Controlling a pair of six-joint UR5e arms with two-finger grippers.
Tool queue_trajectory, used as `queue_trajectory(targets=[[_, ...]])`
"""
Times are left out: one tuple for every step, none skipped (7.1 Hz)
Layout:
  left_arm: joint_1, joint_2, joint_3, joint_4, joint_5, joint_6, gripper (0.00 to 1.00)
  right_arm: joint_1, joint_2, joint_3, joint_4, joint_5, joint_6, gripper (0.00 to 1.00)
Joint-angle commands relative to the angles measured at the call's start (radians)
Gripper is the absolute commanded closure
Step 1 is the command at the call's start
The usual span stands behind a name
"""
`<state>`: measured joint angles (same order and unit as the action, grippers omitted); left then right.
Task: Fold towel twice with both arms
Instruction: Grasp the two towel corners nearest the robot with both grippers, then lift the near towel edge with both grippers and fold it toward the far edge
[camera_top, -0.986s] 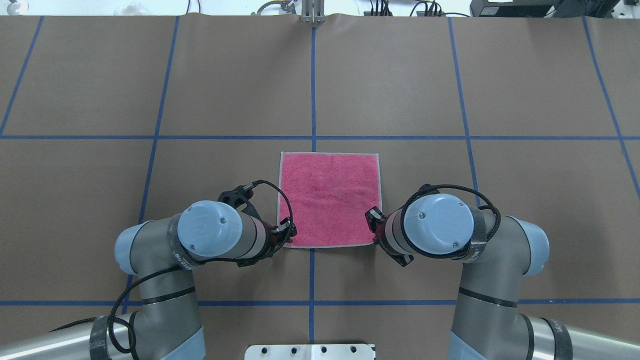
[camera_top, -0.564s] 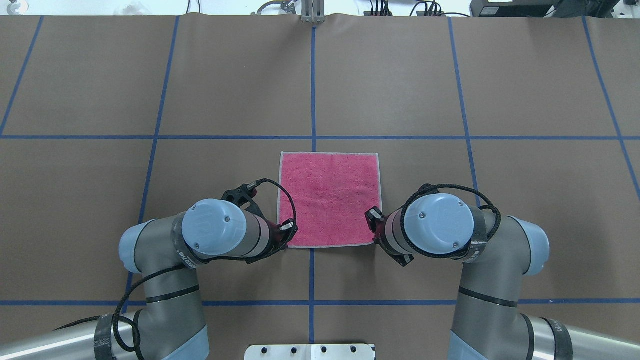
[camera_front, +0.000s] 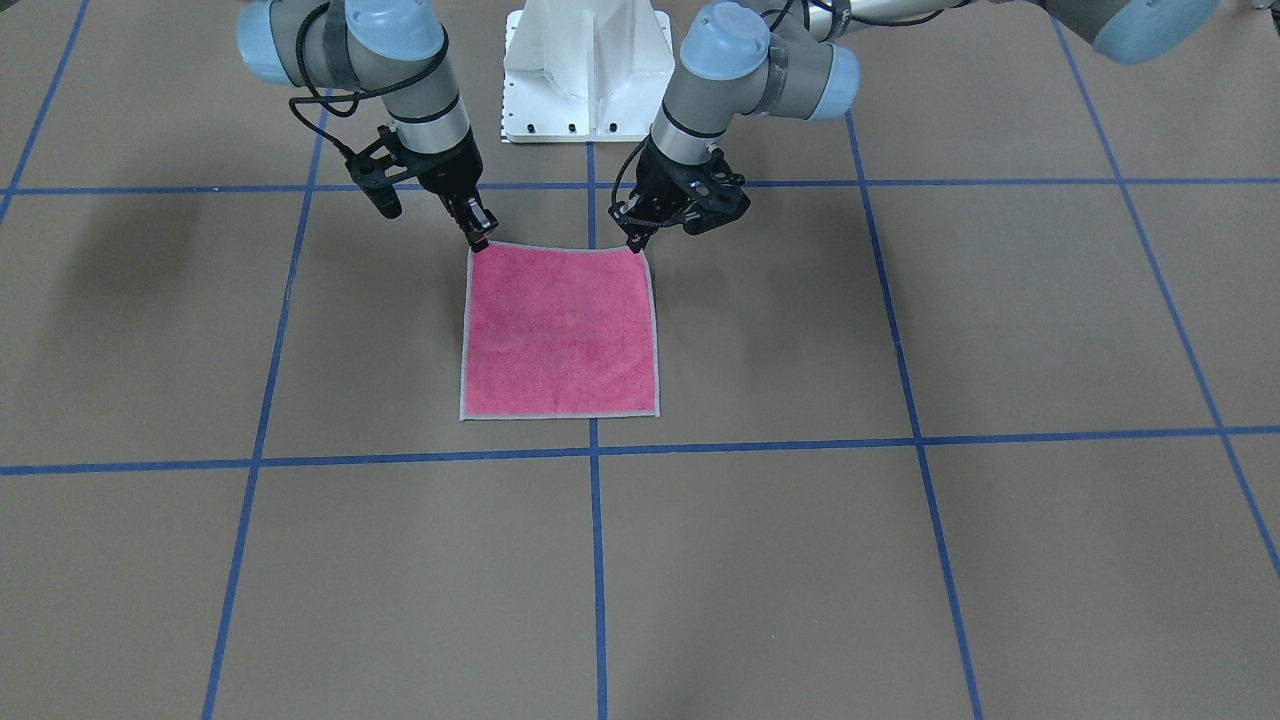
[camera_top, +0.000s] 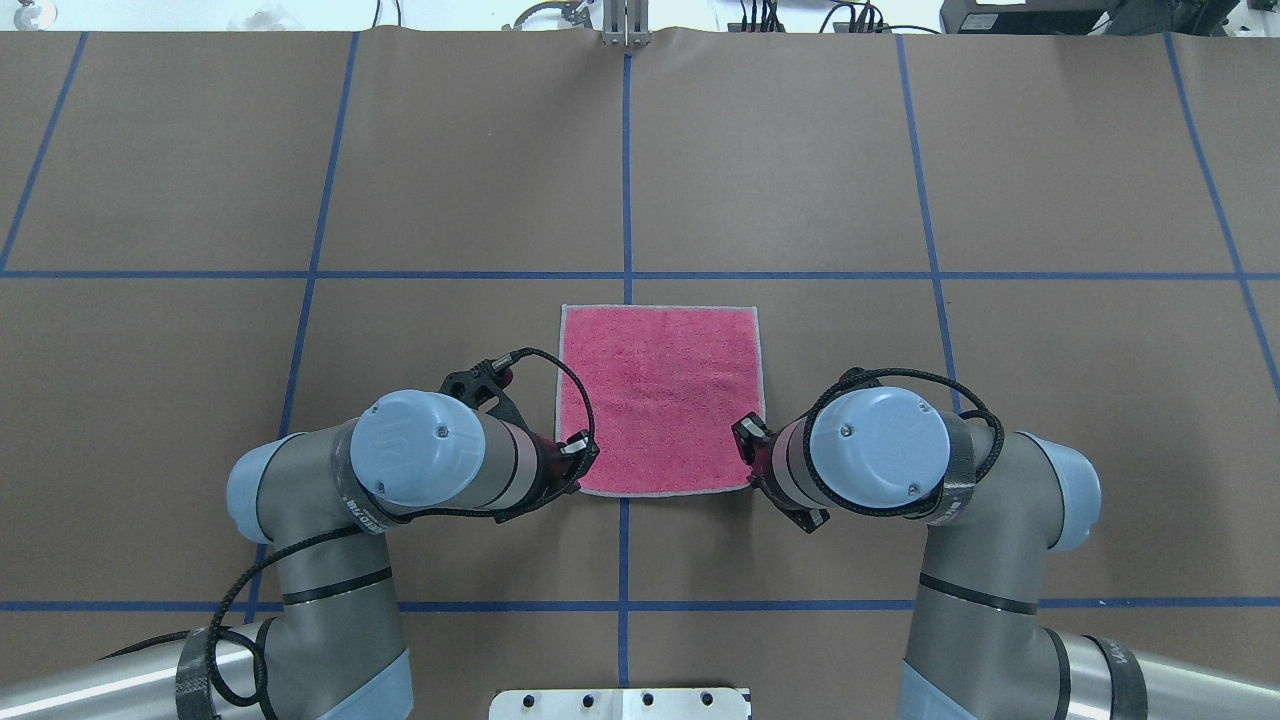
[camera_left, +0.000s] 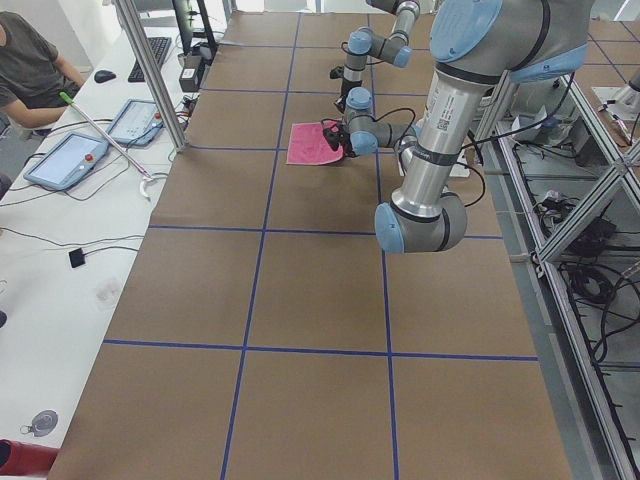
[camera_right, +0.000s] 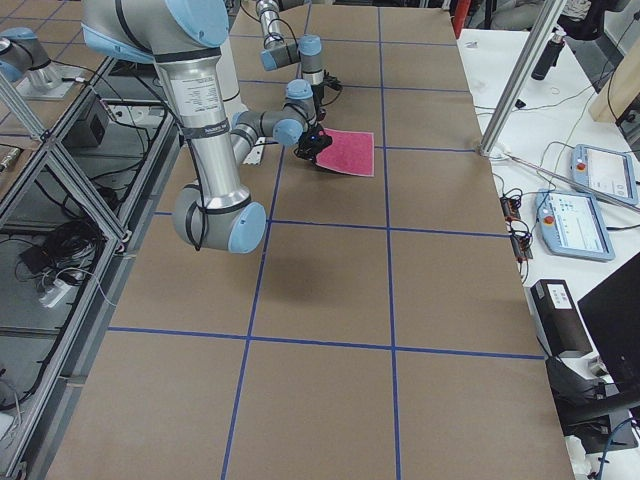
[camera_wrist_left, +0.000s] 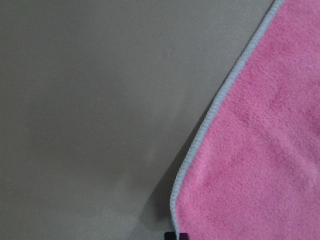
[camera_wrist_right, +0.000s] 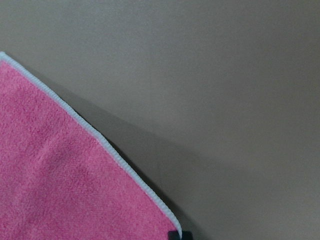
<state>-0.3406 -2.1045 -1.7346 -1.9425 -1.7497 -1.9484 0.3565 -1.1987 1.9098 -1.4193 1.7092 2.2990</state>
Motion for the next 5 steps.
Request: queue_trajectory(targets=[[-0.02, -0.014, 0.001, -0.001, 0.001, 0.0, 1.0, 0.034, 0.01, -0.006, 0.009, 0.021, 0.01, 1.0], [-0.059, -0.044, 0.007, 0.0, 0.001, 0.003, 1.0, 0.057, 0.014, -0.014, 0.011, 0.042, 0.01, 1.0], [-0.089, -0.064, 0.03, 0.0, -0.002, 0.011, 1.0, 0.074, 0.03, -0.031, 0.013, 0.055, 0.01, 1.0], [-0.127, -0.103, 0.067, -0.001, -0.007, 0.012, 1.0, 0.093, 0.053, -0.058, 0.013, 0.058, 0.01, 1.0], [-0.146, -0.117, 0.098, -0.007, -0.007, 0.013, 1.0, 0.11, 0.08, -0.09, 0.014, 0.059, 0.01, 1.0]])
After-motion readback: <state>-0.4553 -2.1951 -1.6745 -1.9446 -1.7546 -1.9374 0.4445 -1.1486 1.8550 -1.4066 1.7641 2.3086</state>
